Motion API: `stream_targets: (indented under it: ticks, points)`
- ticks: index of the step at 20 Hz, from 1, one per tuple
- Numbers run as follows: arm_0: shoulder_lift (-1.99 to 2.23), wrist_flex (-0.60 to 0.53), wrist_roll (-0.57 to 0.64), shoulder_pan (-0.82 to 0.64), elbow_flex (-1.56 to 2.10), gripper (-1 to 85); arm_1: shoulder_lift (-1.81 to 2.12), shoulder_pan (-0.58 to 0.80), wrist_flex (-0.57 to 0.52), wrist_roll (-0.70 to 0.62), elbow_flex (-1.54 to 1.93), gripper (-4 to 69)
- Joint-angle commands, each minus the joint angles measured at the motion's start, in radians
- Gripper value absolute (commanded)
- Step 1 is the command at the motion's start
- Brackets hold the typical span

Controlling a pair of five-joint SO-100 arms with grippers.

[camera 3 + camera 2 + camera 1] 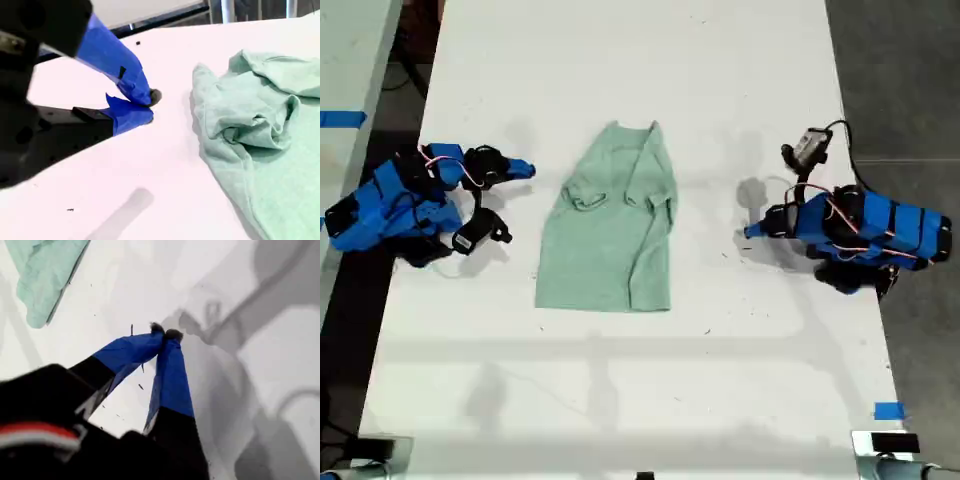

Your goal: Fold t shirt

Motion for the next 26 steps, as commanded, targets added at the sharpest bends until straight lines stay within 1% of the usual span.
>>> stream_targets:
  ticks: [1, 4, 7, 9, 11, 12, 14, 15, 16, 17, 18, 19, 20, 21, 22, 26]
  points:
    - [0.012, 0.014, -0.060, 0.014, 0.017, -0.1, 0.005, -0.026, 0.009, 0.037, 0.012, 0.5]
    - [0.014, -0.091, -0.025, 0.091, -0.017, -0.1, 0.005, -0.025, 0.009, 0.035, 0.012, 0.5]
    - [0.014, -0.137, -0.025, 0.130, -0.025, -0.1, 0.005, -0.025, 0.009, 0.035, 0.012, 0.5]
    - [0.014, -0.160, -0.043, 0.187, -0.041, -0.1, 0.005, -0.023, 0.009, 0.035, 0.012, 0.5]
    - [0.012, -0.166, -0.120, 0.270, -0.057, -0.2, 0.005, -0.023, 0.009, 0.035, 0.012, 0.5]
    - [-0.014, -0.152, -0.179, 0.305, -0.066, -0.2, 0.005, -0.023, 0.009, 0.035, 0.012, 0.5]
    - [-0.207, -0.156, -0.282, 0.387, -0.155, 1.0, 0.005, -0.023, 0.009, 0.035, 0.012, 0.5]
    - [-0.393, -0.155, -0.324, 0.434, -0.250, 2.3, 0.005, -0.023, 0.009, 0.035, 0.012, 0.5]
    - [-0.640, -0.137, -0.356, 0.483, -0.380, 5.0, 0.005, -0.023, 0.009, 0.035, 0.012, 0.5]
    - [-0.913, -0.075, -0.391, 0.534, -0.555, 9.3, 0.005, -0.023, 0.009, 0.035, 0.012, 0.5]
    - [-1.161, 0.018, -0.411, 0.572, -0.746, 13.5, 0.005, -0.023, 0.009, 0.035, 0.012, 0.5]
    - [-1.321, 0.103, -0.425, 0.600, -0.893, 15.8, 0.005, -0.023, 0.009, 0.035, 0.012, 0.5]
    - [-1.391, 0.161, -0.436, 0.614, -0.966, 17.0, 0.005, -0.025, 0.009, 0.035, 0.012, 0.5]
    - [-1.399, 0.210, -0.479, 0.624, -0.983, 17.7, 0.005, -0.029, 0.009, 0.035, 0.012, 0.5]
    - [-1.367, 0.238, -0.526, 0.643, -0.960, 18.2, 0.005, -0.031, 0.009, 0.034, 0.012, 0.5]
    - [-1.293, 0.209, -0.713, 0.741, -0.798, 19.0, 0.005, -0.028, 0.009, 0.025, 0.012, 0.5]
